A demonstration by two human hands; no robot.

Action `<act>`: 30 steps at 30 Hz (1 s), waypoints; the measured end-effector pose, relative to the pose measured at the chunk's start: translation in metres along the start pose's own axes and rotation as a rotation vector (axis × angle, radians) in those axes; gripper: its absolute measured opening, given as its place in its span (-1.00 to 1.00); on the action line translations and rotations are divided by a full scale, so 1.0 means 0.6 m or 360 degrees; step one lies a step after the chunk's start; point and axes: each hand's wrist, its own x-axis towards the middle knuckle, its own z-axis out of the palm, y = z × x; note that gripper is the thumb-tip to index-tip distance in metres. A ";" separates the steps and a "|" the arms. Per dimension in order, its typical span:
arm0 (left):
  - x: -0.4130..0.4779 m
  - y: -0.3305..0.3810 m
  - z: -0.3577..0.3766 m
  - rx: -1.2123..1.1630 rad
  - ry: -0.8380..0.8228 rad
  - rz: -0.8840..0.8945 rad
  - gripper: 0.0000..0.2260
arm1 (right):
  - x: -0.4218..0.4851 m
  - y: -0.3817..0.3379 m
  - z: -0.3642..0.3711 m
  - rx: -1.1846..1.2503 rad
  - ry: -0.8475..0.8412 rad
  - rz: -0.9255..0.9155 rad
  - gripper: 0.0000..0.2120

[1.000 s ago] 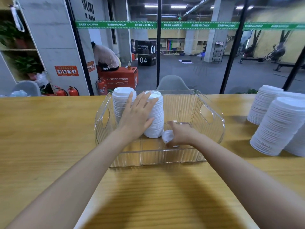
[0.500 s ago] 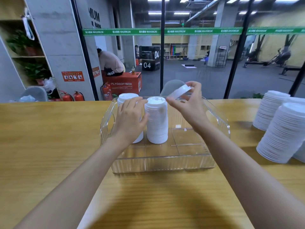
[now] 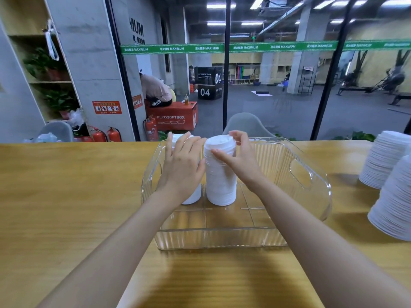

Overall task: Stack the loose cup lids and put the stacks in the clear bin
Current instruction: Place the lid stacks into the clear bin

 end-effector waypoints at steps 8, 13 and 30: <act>0.006 0.010 0.009 -0.0013 -0.0147 0.0013 -0.60 | -0.015 0.004 -0.014 -0.0179 -0.0046 -0.0074 -0.62; 0.010 0.020 0.013 -0.0009 -0.0215 0.0030 -0.60 | -0.028 0.019 -0.041 -0.0670 -0.0088 -0.0334 -0.44; 0.017 0.044 0.019 -0.0146 -0.0330 0.0268 -0.35 | -0.095 0.017 -0.098 -0.1214 -0.0299 -0.0349 -0.34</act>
